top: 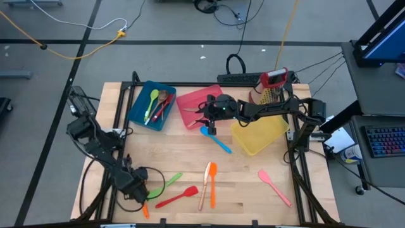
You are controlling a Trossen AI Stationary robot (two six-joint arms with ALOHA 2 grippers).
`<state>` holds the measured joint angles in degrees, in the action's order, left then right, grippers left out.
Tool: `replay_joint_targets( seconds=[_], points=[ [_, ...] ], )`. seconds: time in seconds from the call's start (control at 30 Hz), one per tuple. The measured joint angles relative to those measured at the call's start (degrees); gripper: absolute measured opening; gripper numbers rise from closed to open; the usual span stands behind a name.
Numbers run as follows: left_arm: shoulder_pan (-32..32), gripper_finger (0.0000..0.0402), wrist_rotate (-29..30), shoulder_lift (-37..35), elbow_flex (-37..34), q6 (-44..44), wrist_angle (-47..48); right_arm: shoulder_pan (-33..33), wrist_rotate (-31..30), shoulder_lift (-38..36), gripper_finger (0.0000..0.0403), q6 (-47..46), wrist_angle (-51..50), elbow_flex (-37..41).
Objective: Pick & Place Kitchen Items
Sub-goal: Adjust the black knife
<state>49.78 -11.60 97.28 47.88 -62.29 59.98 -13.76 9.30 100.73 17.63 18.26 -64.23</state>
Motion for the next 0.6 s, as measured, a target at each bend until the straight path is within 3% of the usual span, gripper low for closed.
replay_joint_targets(
  seconds=[0.43,0.6],
  points=[
    [-14.0,0.0081,16.9,0.2,-0.2,14.7,3.1,0.0,0.0,0.0,0.0169,0.1,0.4,0.0],
    [-19.3,0.0081,20.0,-0.1,-0.2,13.8,3.2,0.0,0.0,0.0,0.0169,0.0,0.4,0.0]
  ],
)
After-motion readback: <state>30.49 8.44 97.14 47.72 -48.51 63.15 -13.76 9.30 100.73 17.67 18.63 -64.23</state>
